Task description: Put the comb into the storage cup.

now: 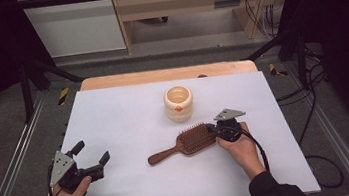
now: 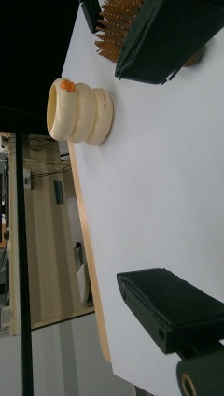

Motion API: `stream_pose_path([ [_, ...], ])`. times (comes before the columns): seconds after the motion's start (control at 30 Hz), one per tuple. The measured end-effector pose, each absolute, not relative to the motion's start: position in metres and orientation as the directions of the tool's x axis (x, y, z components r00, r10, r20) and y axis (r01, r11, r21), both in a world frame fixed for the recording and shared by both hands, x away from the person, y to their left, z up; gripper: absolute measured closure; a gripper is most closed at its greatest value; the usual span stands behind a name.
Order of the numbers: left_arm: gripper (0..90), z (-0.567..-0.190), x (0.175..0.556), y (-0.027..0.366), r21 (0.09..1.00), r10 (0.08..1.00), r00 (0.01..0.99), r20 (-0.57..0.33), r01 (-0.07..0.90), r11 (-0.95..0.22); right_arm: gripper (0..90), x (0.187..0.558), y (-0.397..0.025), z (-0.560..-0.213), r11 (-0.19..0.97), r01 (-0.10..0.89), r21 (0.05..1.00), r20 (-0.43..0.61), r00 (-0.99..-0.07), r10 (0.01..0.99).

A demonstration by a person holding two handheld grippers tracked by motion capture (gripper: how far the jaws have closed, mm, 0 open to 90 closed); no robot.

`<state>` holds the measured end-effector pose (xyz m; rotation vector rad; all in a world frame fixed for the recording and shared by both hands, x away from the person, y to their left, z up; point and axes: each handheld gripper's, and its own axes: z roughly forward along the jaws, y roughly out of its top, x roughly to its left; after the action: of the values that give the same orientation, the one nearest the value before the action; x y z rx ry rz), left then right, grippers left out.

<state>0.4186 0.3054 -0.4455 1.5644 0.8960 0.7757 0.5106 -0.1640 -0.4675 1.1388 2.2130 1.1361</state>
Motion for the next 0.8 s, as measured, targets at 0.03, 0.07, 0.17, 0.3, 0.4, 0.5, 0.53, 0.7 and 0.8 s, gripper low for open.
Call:
stream_pose_path([
  [0.03, 3.1, -0.445, 0.419, 0.305, 0.986, 0.868, 0.496, 0.014, 0.137, -0.094, 90.0, 0.511, -0.164, -0.468, 0.337, 0.482, 0.809, 0.012, -0.586, 0.810],
  [0.07, 3.2, -0.445, 0.419, 0.305, 0.986, 0.868, 0.497, 0.014, 0.137, -0.095, 90.0, 0.511, -0.164, -0.468, 0.338, 0.482, 0.808, 0.012, -0.587, 0.810],
  [0.17, 3.1, -0.445, 0.419, 0.305, 0.986, 0.867, 0.498, 0.016, 0.137, -0.097, 90.0, 0.511, -0.162, -0.468, 0.339, 0.479, 0.809, 0.012, -0.591, 0.807],
  [0.3, 3.1, -0.446, 0.418, 0.304, 0.986, 0.866, 0.500, 0.018, 0.137, -0.100, 90.0, 0.510, -0.155, -0.468, 0.347, 0.472, 0.810, 0.012, -0.606, 0.796],
  [0.4, 3.1, -0.445, 0.418, 0.304, 0.985, 0.866, 0.501, 0.019, 0.137, -0.100, 90.0, 0.509, -0.147, -0.468, 0.361, 0.463, 0.809, 0.006, -0.621, 0.784],
  [0.5, 3.2, -0.445, 0.418, 0.304, 0.985, 0.865, 0.501, 0.018, 0.137, -0.100, 90.0, 0.506, -0.135, -0.468, 0.376, 0.453, 0.809, 0.002, -0.641, 0.768],
  [0.53, 3.2, -0.445, 0.418, 0.305, 0.986, 0.865, 0.501, 0.018, 0.137, -0.100, 90.0, 0.506, -0.135, -0.468, 0.376, 0.453, 0.809, 0.002, -0.641, 0.768],
  [0.7, 3.2, -0.446, 0.418, 0.304, 0.985, 0.865, 0.502, 0.019, 0.138, -0.102, 90.0, 0.501, -0.120, -0.468, 0.392, 0.437, 0.810, 0.000, -0.667, 0.745],
  [0.8, 3.2, -0.446, 0.418, 0.303, 0.985, 0.863, 0.504, 0.022, 0.137, -0.105, 90.0, 0.498, -0.112, -0.468, 0.403, 0.430, 0.808, -0.001, -0.683, 0.730],
])
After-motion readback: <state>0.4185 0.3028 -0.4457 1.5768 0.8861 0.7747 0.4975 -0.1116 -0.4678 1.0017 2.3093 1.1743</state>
